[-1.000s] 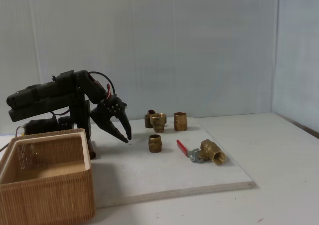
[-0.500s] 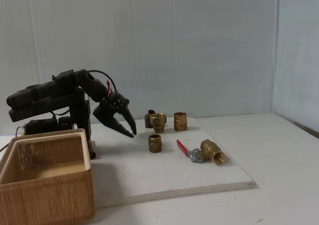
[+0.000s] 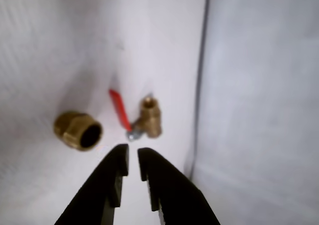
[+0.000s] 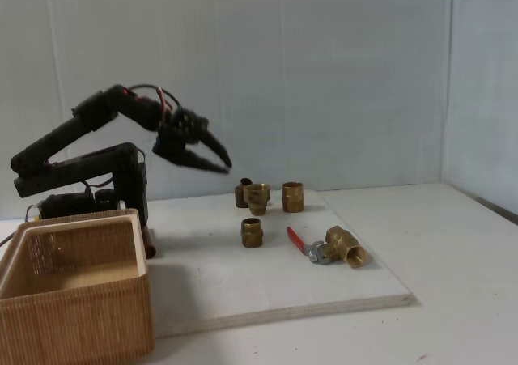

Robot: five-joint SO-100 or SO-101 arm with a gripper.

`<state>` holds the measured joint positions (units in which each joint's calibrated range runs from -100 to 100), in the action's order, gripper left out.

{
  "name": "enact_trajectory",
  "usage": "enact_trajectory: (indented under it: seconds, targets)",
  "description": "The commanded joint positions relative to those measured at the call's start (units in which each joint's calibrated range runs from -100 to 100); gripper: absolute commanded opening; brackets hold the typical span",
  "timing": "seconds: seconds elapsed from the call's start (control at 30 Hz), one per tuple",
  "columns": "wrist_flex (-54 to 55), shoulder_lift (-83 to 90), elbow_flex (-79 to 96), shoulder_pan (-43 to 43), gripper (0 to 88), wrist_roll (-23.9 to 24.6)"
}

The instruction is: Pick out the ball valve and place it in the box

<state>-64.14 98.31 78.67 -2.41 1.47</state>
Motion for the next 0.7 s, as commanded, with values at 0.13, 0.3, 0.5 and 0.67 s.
enact_trajectory:
  seconds: [0.13, 0.3, 0.5, 0.67]
  targets:
    - [1.68, -9.41, -15.22, 3.07, 0.9, -0.07]
    - [5.56, -30.44, -29.03, 7.94, 0.9, -0.18]
    - [-0.21, -57.99, -56.91, 13.55, 0.9, -0.18]
    - [-12.95, -79.02, -80.29, 15.84, 0.9, -0.23]
